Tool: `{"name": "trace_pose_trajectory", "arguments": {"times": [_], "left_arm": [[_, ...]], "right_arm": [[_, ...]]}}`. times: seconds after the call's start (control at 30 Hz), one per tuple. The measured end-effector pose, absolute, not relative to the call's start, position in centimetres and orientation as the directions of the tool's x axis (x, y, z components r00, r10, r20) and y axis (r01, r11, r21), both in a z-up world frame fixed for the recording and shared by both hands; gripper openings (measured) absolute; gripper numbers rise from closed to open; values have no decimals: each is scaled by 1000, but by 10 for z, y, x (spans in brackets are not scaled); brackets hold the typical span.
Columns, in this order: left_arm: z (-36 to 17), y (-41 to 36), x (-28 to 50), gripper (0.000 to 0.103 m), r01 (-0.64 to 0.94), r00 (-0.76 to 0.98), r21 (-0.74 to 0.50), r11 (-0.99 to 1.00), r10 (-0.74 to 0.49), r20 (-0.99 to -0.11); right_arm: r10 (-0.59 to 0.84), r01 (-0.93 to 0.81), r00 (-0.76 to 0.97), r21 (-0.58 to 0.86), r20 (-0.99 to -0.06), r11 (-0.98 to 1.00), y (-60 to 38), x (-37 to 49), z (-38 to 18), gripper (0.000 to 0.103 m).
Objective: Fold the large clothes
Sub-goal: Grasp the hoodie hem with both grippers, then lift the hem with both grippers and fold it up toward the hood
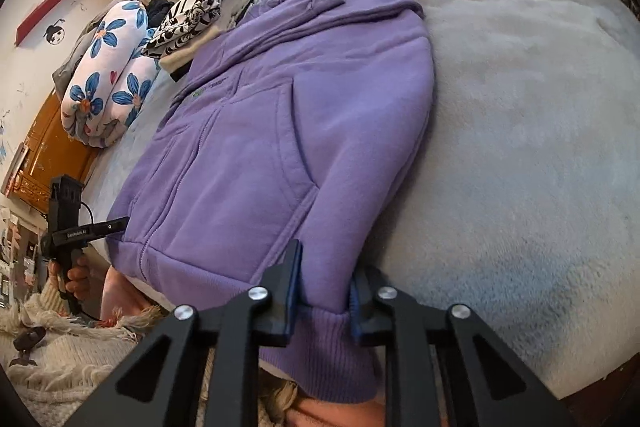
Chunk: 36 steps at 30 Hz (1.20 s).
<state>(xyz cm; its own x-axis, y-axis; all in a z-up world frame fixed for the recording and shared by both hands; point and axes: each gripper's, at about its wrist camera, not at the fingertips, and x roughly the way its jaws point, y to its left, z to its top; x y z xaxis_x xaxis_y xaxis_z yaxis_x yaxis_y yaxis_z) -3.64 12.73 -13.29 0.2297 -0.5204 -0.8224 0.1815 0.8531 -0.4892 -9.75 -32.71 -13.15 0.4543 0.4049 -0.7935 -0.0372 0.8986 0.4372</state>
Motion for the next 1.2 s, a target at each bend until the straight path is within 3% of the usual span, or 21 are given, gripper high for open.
{"name": "trace_pose_trajectory", "arguments": {"times": [0.1,0.33,0.47,0.63,0.7,0.93,1.03,1.2], "left_arm": [[-126,119,-32,12,169,244,-503,848,-530,-812],[-81,118,0,12,74,361,-681,728,-656,-663],[-52,118,39,12,52,418,-738,672,-686,-595],[-23,120,123,12,33,476,-731,682,-654,-588],[-19,125,161,15,-3,499,-737,676,-638,-587],[-80,125,282,30,-182,347,-689,701,-610,-712],[-107,123,302,31,-212,312,-671,710,-602,-735],[-115,125,316,32,-177,283,-689,703,-634,-719]], "right_arm": [[402,-46,484,436,-777,899,-326,-96,-120,17],[446,-84,593,500,-671,862,-331,-75,-70,17],[459,-99,651,532,-605,841,-336,-36,-40,17],[431,-39,721,589,-543,807,-359,51,-11,17],[407,11,733,607,-546,795,-370,97,-9,18],[364,174,681,623,-635,762,-390,209,-51,42],[375,203,663,638,-647,743,-395,226,-72,42],[315,216,607,533,-730,818,-389,240,-101,42]]}}
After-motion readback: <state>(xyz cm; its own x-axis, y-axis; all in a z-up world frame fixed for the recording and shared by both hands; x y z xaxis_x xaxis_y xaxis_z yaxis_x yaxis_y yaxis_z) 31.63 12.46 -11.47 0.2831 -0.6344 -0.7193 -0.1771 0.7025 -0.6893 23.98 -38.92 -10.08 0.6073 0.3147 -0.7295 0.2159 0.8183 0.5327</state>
